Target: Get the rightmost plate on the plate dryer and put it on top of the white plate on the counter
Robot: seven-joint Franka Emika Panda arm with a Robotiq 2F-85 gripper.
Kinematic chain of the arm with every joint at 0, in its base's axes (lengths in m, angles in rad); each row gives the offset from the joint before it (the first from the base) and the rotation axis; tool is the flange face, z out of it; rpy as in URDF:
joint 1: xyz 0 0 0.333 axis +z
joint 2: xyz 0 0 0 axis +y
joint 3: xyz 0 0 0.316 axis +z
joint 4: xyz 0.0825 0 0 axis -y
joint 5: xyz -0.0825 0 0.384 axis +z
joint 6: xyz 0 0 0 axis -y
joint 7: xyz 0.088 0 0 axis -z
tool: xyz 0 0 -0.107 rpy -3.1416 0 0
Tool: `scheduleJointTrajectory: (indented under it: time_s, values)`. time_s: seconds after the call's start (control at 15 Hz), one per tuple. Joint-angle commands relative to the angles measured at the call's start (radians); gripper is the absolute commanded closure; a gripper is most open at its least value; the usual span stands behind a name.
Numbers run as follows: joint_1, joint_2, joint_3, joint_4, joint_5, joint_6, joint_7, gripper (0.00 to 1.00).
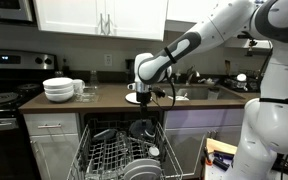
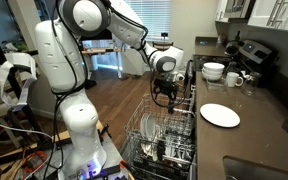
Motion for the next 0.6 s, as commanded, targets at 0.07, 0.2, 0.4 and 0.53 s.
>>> scheduleJointTrajectory:
  time_s: [0.07,0.2,0.4,0.53]
  values:
    - [-0.004,0.129,0.079,0.074,-0.080,-0.045,0.033,0.00]
    - [0.000,0.184,0.105,0.088,-0.126,-0.015,0.065,0.00]
    - [0.005,0.262,0.133,0.118,-0.188,0.006,0.119,0.00]
    - [0.007,0.316,0.148,0.144,-0.225,-0.015,0.144,0.00]
